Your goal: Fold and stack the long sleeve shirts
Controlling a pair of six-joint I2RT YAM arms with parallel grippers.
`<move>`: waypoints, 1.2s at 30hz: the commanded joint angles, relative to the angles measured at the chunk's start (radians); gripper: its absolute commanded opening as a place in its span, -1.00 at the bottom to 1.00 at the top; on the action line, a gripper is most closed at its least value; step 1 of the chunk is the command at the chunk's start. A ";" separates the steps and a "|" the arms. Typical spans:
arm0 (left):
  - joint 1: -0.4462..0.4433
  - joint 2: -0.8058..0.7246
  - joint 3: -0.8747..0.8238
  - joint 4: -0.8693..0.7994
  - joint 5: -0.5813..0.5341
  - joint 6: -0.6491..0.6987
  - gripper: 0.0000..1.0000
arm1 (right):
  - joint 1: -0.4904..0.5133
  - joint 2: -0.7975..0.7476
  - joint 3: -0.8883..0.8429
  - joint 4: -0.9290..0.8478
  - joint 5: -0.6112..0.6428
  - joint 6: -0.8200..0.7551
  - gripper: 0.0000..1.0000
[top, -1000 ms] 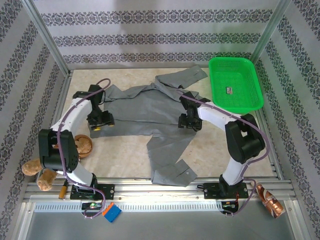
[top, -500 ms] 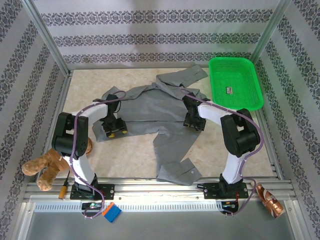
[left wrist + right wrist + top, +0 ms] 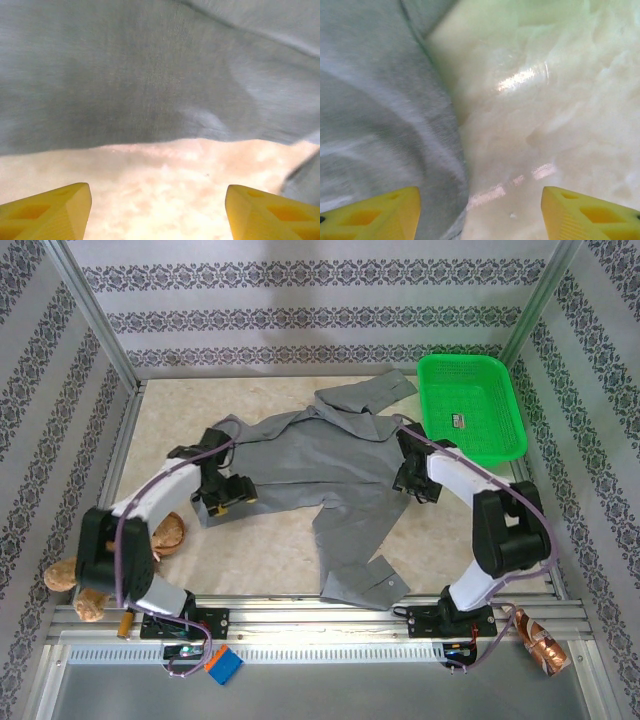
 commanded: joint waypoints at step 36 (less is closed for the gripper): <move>0.267 0.123 -0.232 0.168 -0.005 -0.088 -0.02 | -0.013 -0.202 -0.211 0.033 -0.451 -0.125 0.53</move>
